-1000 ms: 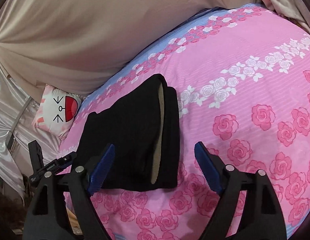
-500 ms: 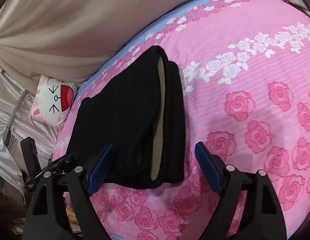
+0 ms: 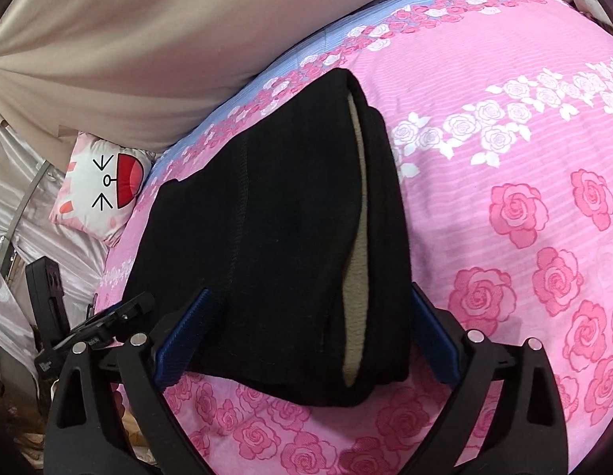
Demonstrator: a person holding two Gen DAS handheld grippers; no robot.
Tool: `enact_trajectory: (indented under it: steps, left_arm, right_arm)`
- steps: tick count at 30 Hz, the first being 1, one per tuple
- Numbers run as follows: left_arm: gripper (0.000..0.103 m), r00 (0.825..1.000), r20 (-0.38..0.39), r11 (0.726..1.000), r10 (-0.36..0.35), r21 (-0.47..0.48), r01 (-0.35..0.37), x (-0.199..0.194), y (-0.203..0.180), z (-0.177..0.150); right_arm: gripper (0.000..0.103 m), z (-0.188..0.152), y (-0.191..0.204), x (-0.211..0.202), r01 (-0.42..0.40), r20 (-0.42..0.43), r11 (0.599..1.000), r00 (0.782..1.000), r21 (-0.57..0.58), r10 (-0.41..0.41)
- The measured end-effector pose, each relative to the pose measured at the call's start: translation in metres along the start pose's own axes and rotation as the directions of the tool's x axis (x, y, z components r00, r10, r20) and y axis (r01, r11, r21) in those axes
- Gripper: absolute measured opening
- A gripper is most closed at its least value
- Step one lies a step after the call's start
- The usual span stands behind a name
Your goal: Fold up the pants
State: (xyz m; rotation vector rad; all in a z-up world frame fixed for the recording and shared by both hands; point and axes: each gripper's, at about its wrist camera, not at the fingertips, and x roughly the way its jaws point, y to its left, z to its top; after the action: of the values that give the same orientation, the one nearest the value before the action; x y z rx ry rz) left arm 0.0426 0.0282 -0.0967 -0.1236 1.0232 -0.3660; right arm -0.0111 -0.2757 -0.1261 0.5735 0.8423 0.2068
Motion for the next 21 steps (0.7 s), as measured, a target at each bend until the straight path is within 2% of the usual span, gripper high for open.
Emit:
enact_trajectory:
  steps: [2,7,8,11,14,15,17,19,21]
  left_arm:
    - [0.092,0.998,-0.043,0.997,-0.056,-0.060,0.054,0.008,0.006,-0.001]
    - [0.093,0.999,-0.002,0.999,-0.032,-0.024,0.032,0.008,0.000,-0.004]
    - [0.093,0.999,0.002,0.999,-0.040,-0.020,0.040,0.009,-0.001,-0.004]
    - [0.090,0.998,0.009,0.998,-0.057,-0.015,0.057,0.010,-0.002,-0.003]
    - [0.087,0.997,0.009,0.997,-0.071,-0.019,0.071,0.013,-0.003,0.000]
    - [0.079,0.997,0.009,0.996,-0.083,-0.022,0.083,0.013,-0.003,0.001]
    - [0.071,0.995,0.008,0.994,-0.102,-0.029,0.102,0.011,-0.001,0.002]
    - [0.070,0.992,-0.009,0.990,-0.126,-0.057,0.126,0.010,0.006,0.006]
    - [0.072,0.986,-0.034,0.983,-0.162,-0.093,0.158,0.010,0.016,0.006]
  right_arm:
    - [0.093,-0.002,-0.001,-0.001,-0.001,0.012,1.000,1.000,-0.003,0.001]
    - [0.091,-0.003,-0.004,-0.002,-0.021,0.026,1.000,0.999,0.016,0.020]
    - [0.087,-0.003,-0.006,-0.002,-0.025,0.030,0.999,0.999,0.027,0.024]
    - [0.085,-0.001,-0.014,-0.004,-0.058,0.035,0.996,0.998,0.062,0.056]
    - [0.060,-0.001,-0.023,-0.007,-0.071,0.037,0.992,0.997,0.104,0.068]
    - [0.051,-0.002,-0.026,-0.007,-0.093,0.037,0.989,0.995,0.119,0.089]
    - [0.050,-0.002,-0.027,-0.010,-0.105,0.040,0.986,0.994,0.129,0.101]
    - [0.052,0.000,-0.024,-0.014,-0.071,0.035,0.991,0.997,0.114,0.067]
    - [0.071,0.000,-0.029,-0.022,-0.021,0.026,0.993,0.999,0.118,0.018]
